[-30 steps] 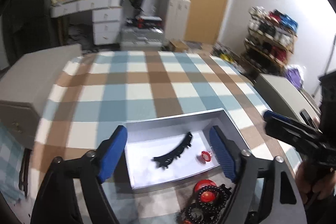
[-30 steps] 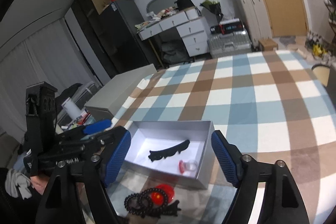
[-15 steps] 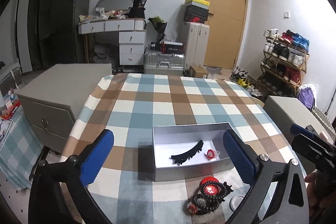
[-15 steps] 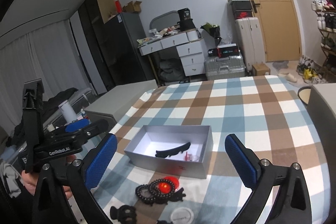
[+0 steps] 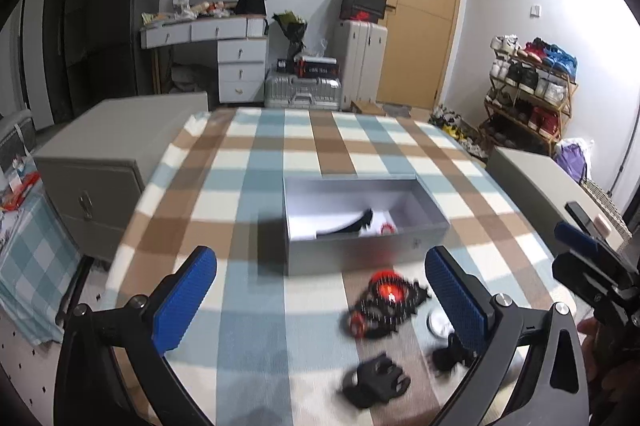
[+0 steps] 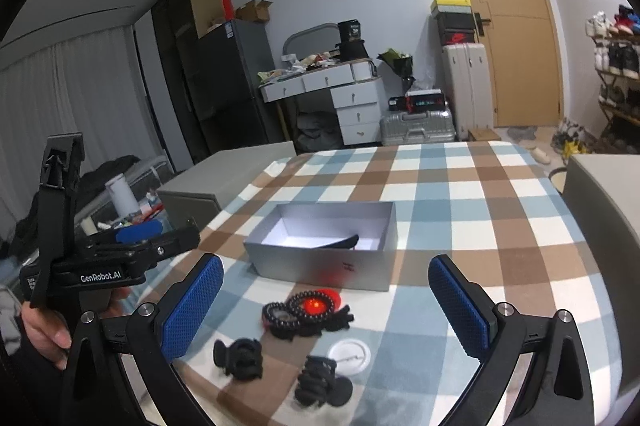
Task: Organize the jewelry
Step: 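Move both grippers back toward the black claw clips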
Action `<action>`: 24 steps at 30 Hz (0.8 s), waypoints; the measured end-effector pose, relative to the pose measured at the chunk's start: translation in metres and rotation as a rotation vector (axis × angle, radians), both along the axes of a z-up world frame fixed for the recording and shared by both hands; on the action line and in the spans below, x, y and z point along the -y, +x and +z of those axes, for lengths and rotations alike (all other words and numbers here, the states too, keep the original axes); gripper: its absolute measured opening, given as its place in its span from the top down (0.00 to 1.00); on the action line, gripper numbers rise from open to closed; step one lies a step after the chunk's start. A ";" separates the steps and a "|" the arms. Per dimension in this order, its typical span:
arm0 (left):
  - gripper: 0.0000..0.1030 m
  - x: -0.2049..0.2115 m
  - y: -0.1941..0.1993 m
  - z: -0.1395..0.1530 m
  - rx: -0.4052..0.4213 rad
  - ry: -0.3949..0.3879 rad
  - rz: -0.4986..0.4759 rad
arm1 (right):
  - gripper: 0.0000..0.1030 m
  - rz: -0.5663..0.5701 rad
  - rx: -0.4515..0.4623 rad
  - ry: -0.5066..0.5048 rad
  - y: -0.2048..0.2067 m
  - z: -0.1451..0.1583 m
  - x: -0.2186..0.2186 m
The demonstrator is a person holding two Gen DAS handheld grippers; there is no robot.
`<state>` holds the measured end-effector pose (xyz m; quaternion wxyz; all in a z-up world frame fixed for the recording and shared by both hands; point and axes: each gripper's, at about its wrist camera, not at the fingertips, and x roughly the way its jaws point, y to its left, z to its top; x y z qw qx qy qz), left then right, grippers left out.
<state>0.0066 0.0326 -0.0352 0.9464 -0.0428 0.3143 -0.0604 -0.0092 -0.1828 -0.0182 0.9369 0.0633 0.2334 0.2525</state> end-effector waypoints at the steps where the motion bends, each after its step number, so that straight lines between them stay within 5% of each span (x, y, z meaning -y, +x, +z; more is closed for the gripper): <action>1: 0.01 0.000 -0.002 -0.003 -0.013 -0.001 -0.005 | 0.00 0.001 0.002 -0.002 -0.003 -0.002 0.000; 12: 0.01 0.012 -0.019 -0.043 -0.204 -0.074 -0.147 | 0.00 -0.022 -0.037 -0.065 -0.019 -0.022 -0.003; 24: 0.02 0.018 -0.014 -0.077 -0.318 -0.158 -0.227 | 0.00 0.005 -0.076 -0.068 -0.021 -0.032 -0.008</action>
